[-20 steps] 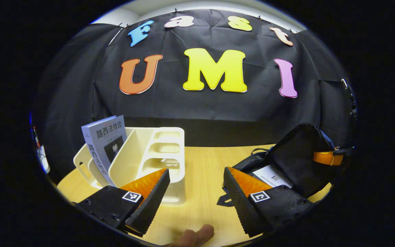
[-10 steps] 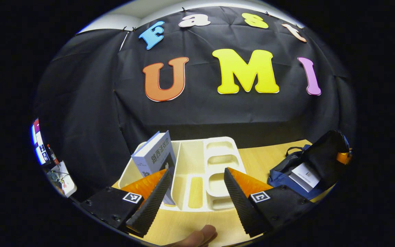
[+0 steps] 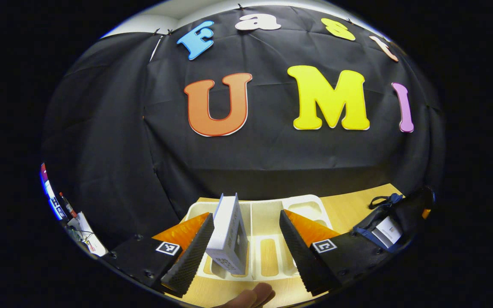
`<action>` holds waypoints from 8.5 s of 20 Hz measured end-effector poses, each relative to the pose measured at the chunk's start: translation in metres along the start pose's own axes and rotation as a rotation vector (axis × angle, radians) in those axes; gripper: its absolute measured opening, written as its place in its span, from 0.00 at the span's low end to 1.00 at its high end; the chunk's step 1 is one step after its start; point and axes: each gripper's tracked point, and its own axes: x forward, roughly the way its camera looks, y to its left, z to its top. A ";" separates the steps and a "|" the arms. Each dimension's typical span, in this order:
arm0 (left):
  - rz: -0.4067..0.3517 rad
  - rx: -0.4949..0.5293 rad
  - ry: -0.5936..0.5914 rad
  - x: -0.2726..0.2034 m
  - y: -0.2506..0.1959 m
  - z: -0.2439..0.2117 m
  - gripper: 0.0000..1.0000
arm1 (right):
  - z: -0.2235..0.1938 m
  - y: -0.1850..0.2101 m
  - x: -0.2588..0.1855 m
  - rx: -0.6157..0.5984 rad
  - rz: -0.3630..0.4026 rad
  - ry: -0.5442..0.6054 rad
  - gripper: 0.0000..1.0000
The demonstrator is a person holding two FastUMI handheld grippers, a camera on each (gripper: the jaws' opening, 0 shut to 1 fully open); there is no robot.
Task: Open the schoolbag, grab two books from the bookshelf and put them into the schoolbag.
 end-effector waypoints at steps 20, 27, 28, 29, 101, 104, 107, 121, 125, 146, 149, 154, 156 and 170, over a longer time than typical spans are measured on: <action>-0.039 0.051 0.445 0.084 0.023 -0.076 0.51 | -0.014 0.007 0.007 0.012 0.031 0.022 0.06; -0.071 -0.027 0.442 0.049 0.021 -0.080 0.42 | -0.018 0.010 0.007 0.025 0.038 0.020 0.06; -0.072 -0.033 0.436 0.042 0.022 -0.080 0.42 | -0.018 0.011 0.007 0.022 0.039 0.019 0.06; -0.080 -0.038 0.437 0.034 0.022 -0.081 0.42 | -0.019 0.011 0.006 0.020 0.038 0.018 0.05; -0.542 -0.775 0.198 -0.036 -0.348 -0.129 0.42 | 0.022 0.012 -0.017 0.061 0.032 -0.024 0.05; -0.447 -0.720 0.126 -0.027 -0.349 -0.143 0.43 | 0.029 0.014 -0.019 0.044 0.027 -0.036 0.05; -0.319 -0.633 0.117 -0.017 -0.356 -0.166 0.45 | 0.035 0.019 -0.021 0.034 0.034 -0.050 0.05; -0.324 -0.786 0.242 -0.001 -0.382 -0.199 0.32 | 0.045 0.019 -0.021 0.037 0.099 -0.097 0.05; -0.458 -0.869 0.305 -0.016 -0.420 -0.189 0.28 | 0.047 0.018 -0.022 0.036 0.095 -0.095 0.05; -0.640 -1.057 0.354 0.001 -0.481 -0.167 0.28 | 0.057 0.016 -0.021 0.053 0.104 -0.097 0.05; -0.688 -1.023 0.352 -0.007 -0.478 -0.166 0.53 | 0.053 0.011 -0.018 0.055 0.070 -0.091 0.06; -0.670 -0.973 0.382 -0.018 -0.459 -0.182 0.70 | 0.041 0.010 -0.012 0.081 0.038 -0.071 0.09; -0.665 -0.932 0.403 -0.026 -0.451 -0.192 0.71 | 0.036 0.009 -0.009 0.090 0.032 -0.062 0.13; -0.476 -0.638 0.139 -0.086 -0.321 -0.178 0.77 | 0.007 0.013 -0.041 0.142 -0.072 -0.066 0.72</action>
